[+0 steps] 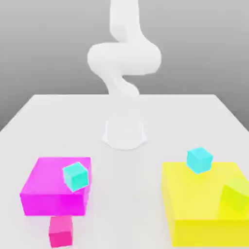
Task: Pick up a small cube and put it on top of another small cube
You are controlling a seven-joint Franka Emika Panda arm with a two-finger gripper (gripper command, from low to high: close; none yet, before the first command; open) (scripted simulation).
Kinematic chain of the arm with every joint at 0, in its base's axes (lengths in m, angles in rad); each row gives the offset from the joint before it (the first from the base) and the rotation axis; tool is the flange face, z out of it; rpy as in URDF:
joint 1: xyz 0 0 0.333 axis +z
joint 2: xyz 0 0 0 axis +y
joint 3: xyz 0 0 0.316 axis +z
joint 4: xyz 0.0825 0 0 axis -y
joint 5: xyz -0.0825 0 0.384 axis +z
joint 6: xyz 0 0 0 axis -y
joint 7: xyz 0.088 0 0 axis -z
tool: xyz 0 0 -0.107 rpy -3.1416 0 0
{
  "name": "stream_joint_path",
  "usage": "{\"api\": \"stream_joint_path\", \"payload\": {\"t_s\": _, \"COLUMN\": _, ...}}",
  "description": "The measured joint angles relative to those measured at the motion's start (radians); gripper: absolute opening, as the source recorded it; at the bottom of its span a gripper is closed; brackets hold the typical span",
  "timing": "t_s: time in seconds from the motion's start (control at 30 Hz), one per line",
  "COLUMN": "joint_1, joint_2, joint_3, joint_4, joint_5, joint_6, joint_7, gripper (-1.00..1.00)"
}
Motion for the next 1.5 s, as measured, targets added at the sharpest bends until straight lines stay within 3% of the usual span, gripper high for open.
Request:
{"api": "stream_joint_path", "payload": {"t_s": 0.57, "joint_1": 0.062, "joint_2": 0.624, "joint_3": -0.225, "joint_4": -0.076, "joint_5": 0.189, "joint_6": 0.217, "joint_7": -0.41, "gripper": 0.0}}
{"api": "stream_joint_path", "payload": {"t_s": 0.9, "joint_1": -0.01, "joint_2": 0.966, "joint_3": -0.254, "joint_4": -0.123, "joint_5": 0.188, "joint_6": 0.359, "joint_7": -0.568, "gripper": 0.0}}
{"api": "stream_joint_path", "payload": {"t_s": 1.03, "joint_1": -0.066, "joint_2": 1.109, "joint_3": -0.192, "joint_4": -0.1, "joint_5": 0.246, "joint_6": 0.461, "joint_7": -0.626, "gripper": 0.0}}
{"api": "stream_joint_path", "payload": {"t_s": 1.07, "joint_1": -0.085, "joint_2": 1.146, "joint_3": -0.17, "joint_4": -0.093, "joint_5": 0.265, "joint_6": 0.489, "joint_7": -0.641, "gripper": -1.0}}
{"api": "stream_joint_path", "payload": {"t_s": 1.3, "joint_1": -0.091, "joint_2": 1.155, "joint_3": -0.164, "joint_4": -0.091, "joint_5": 0.268, "joint_6": 0.494, "joint_7": -0.643, "gripper": -1.0}}
{"api": "stream_joint_path", "payload": {"t_s": 1.43, "joint_1": -0.043, "joint_2": 1.032, "joint_3": -0.227, "joint_4": -0.119, "joint_5": 0.194, "joint_6": 0.401, "joint_7": -0.587, "gripper": -1.0}}
{"api": "stream_joint_path", "payload": {"t_s": 1.5, "joint_1": -0.006, "joint_2": 0.981, "joint_3": -0.21, "joint_4": -0.117, "joint_5": 0.168, "joint_6": 0.347, "joint_7": -0.577, "gripper": -1.0}}
